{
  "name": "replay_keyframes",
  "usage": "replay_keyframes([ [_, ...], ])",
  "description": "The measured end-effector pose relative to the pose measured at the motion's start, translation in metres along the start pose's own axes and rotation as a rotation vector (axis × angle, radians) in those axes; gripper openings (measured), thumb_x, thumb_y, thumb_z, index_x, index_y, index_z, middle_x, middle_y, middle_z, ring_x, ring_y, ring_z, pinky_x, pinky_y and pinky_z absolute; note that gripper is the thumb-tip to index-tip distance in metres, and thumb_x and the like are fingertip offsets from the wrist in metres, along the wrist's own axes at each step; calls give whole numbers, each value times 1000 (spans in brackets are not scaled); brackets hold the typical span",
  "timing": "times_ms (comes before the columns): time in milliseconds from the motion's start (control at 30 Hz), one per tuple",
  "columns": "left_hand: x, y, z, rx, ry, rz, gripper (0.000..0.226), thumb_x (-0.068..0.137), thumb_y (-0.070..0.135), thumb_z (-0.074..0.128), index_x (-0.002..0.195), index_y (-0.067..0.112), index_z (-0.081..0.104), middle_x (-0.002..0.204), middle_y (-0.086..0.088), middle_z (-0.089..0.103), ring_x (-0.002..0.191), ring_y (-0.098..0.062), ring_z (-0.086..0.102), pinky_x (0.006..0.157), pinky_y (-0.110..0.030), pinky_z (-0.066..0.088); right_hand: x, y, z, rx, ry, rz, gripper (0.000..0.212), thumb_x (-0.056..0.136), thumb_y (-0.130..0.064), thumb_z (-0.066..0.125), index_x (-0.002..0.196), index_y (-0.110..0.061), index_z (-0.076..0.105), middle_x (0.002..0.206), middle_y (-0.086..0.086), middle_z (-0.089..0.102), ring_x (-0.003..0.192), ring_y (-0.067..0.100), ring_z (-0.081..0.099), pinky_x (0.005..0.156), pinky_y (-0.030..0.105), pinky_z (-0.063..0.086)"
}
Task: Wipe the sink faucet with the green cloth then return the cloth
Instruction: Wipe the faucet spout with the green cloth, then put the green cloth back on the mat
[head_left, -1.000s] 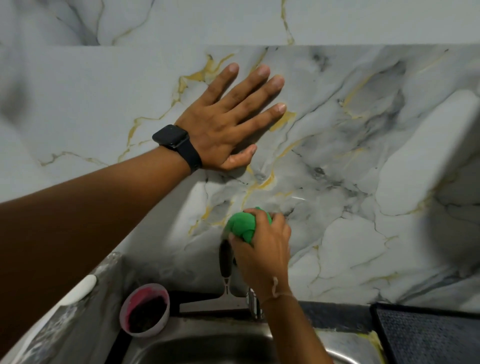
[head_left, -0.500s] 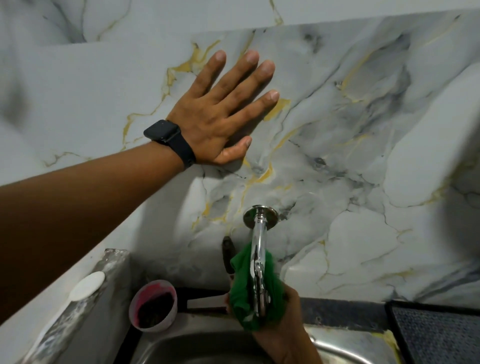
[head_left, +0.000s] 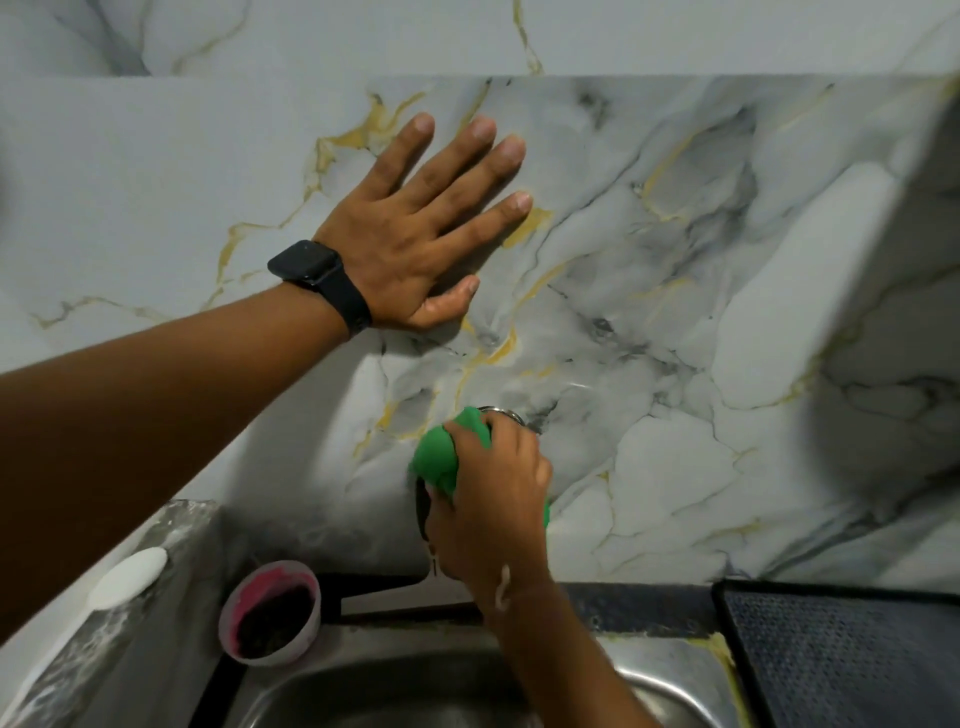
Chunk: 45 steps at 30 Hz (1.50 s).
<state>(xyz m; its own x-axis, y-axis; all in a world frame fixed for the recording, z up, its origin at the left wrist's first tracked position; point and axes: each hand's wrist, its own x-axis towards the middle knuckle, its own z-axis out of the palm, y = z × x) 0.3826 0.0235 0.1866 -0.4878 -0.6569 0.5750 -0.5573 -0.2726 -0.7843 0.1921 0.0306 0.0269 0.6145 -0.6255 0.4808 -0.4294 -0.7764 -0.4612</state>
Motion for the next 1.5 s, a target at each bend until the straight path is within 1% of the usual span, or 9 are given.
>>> replay_keyframes([
  [400, 3, 21, -33, -240, -296, -131, 84, 87, 46, 45, 158, 14, 16, 166, -18, 11, 154, -39, 6, 124, -56, -6, -97, 4, -22, -93, -269, -148, 69, 68, -22, 72, 131, -31, 45, 146, -5, 40, 139, 25, 29, 109, 53, 34],
  [567, -7, 108, -126, -1063, -605, -483, 88, 76, 62, 51, 154, 26, 31, 168, -5, 11, 155, -18, 4, 128, -49, 11, -149, 44, -70, 455, -581, 308, 44, 82, -11, 68, 124, -22, 62, 138, 3, 57, 119, 5, 60, 117, 31, 35],
  [667, -32, 187, -185, -1677, -864, -761, 107, 62, 80, 61, 152, 30, 35, 159, 7, 36, 145, -3, 29, 125, -35, 26, -167, 97, -111, 1009, -721, 594, 52, 100, 6, 39, 145, 14, 16, 153, 20, 32, 141, 24, 40, 97, -2, 36],
  [833, -31, 307, -216, -2252, -1053, -1147, 58, 76, -10, 77, 130, -7, 55, 114, -19, 74, 99, -20, 72, 85, -29, 61, -182, 142, -166, 1171, -532, 745, 56, 93, -32, 59, 130, 10, 53, 130, 34, 58, 119, 35, 61, 106, 39, 44],
  [933, -10, 365, -212, -2211, -1143, -1259, 38, 81, -21, 67, 118, -14, 61, 85, -11, 79, 76, -14, 74, 64, -21, 60, -188, 190, -177, 1513, -462, 983, 75, 105, -32, 18, 91, 17, 73, 94, 38, 72, 74, 30, 76, 63, 25, 61],
  [1067, 44, 441, -204, -2109, -1223, -1220, 13, 77, 2, 82, 87, -4, 76, 78, -17, 79, 68, -13, 69, 65, -24, 58, -216, 269, -205, 1307, -219, 1212, 39, 101, -8, 37, 127, 19, 50, 133, 34, 52, 114, 39, 61, 78, 32, 56],
  [1200, 90, 498, -188, -1871, -1176, -1242, 63, 51, 53, 72, 84, 0, 76, 76, -18, 72, 71, -15, 59, 75, -38, 54, -247, 350, -204, 972, -128, 1216, 30, 75, 0, 74, 104, 9, 72, 89, 23, 78, 80, 33, 76, 63, 33, 63],
  [1333, 134, 557, -148, -1777, -1225, -1146, 34, 83, 35, 76, 95, 4, 77, 88, -13, 77, 83, -21, 70, 84, -38, 56, -222, 422, -187, 569, 56, 1122, 20, 84, 1, 69, 102, 10, 67, 99, 29, 74, 93, 40, 71, 88, 55, 57],
  [1500, 149, 614, -102, -1530, -1256, -1129, 39, 84, 38, 73, 115, 16, 64, 117, -7, 72, 110, -25, 66, 94, -31, 52, -215, 474, -154, 96, -101, 1042, 35, 85, -31, 70, 110, -7, 64, 108, 19, 73, 102, 34, 68, 89, 38, 54],
])
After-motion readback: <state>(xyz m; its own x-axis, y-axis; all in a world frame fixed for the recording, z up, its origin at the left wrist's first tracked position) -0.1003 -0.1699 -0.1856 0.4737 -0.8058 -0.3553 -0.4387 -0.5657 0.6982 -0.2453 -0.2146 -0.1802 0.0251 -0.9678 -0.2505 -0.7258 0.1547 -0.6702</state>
